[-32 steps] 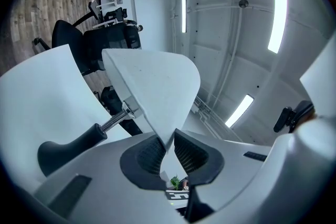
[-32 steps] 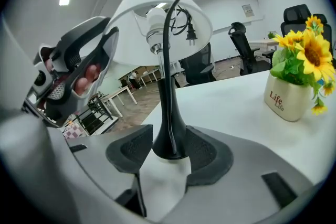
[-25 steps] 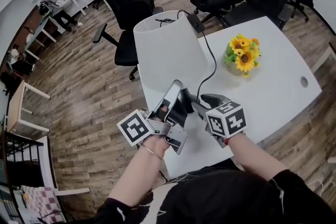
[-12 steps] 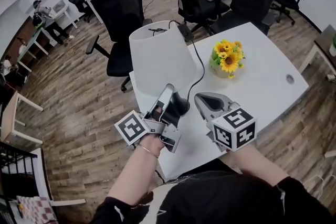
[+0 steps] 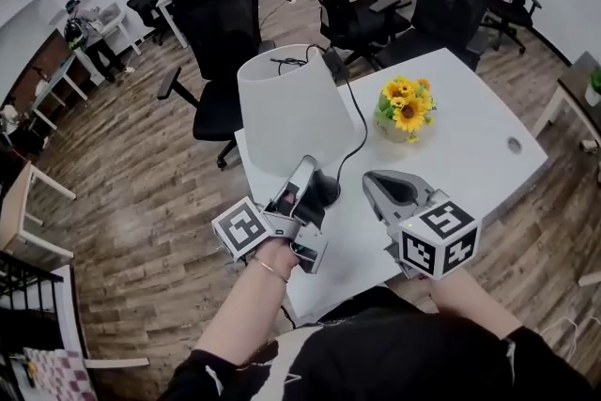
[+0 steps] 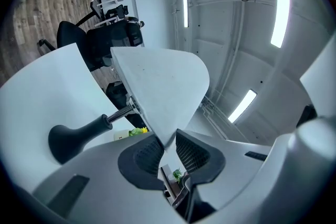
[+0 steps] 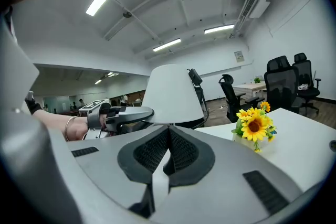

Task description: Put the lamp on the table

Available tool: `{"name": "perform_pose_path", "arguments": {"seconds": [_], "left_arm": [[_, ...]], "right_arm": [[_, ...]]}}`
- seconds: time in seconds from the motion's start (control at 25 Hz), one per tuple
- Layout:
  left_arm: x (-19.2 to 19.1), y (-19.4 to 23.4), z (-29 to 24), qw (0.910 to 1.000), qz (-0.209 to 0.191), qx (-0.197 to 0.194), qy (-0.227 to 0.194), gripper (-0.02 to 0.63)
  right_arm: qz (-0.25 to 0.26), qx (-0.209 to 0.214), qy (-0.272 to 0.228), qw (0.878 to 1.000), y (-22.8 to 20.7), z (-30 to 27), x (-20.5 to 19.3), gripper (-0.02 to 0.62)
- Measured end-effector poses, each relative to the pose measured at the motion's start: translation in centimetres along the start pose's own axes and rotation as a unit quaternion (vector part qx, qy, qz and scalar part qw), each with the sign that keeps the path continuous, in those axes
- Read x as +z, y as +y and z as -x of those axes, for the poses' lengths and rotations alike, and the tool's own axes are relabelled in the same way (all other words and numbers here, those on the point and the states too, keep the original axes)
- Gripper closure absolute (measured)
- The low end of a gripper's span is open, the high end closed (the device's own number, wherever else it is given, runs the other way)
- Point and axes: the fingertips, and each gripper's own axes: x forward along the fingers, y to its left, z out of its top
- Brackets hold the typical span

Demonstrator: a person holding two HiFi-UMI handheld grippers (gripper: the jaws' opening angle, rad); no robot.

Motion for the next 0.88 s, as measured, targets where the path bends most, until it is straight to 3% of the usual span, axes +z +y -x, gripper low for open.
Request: {"name": "perform_pose_path", "arguments": {"seconds": [0.48,0.88], "left_arm": [[-1.0,0.2,1.0,1.0,0.002,0.001,0.007,0.523],[-1.4,0.1,1.6,0.9998,0.009,-0.006,0.016,0.522]], "right_arm": [[0.0,-0.021,0.037,0.999,0.3,2.3,-4.5,0.58],[-0.008,-0.034,0.036,0.999,0.8,2.6,-4.9,0.578]]}}
